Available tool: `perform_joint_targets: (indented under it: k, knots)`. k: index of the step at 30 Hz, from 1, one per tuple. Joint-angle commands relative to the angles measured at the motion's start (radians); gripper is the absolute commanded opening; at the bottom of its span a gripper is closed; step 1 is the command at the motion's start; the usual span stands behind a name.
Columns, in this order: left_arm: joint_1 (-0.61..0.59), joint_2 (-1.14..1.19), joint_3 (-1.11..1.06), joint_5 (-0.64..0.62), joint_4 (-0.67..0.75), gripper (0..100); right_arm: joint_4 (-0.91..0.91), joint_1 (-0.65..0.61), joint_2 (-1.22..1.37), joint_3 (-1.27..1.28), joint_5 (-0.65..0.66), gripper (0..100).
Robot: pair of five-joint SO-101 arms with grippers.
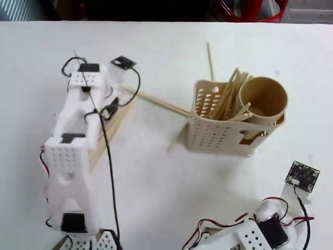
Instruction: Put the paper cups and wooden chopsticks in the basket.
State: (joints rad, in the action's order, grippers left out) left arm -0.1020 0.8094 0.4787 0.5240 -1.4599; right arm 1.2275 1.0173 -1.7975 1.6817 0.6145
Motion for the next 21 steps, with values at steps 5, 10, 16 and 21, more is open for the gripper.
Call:
perform_joint_targets:
  k: [5,10,16,21]
  knots:
    - [-0.019,0.065,0.578,-0.084,-0.296,2,-0.001,0.010,-0.001,0.009,0.008,3.8]
    - [-0.004,0.018,0.815,-0.143,-0.333,2,-0.001,0.010,-0.001,0.009,0.008,3.8]
    - [0.058,-0.205,0.816,-0.229,-0.333,2,-0.001,0.010,-0.001,0.009,0.008,3.8]
    - [0.239,-0.456,0.815,-0.325,-0.331,2,-0.001,0.010,-0.001,0.009,0.008,3.8]
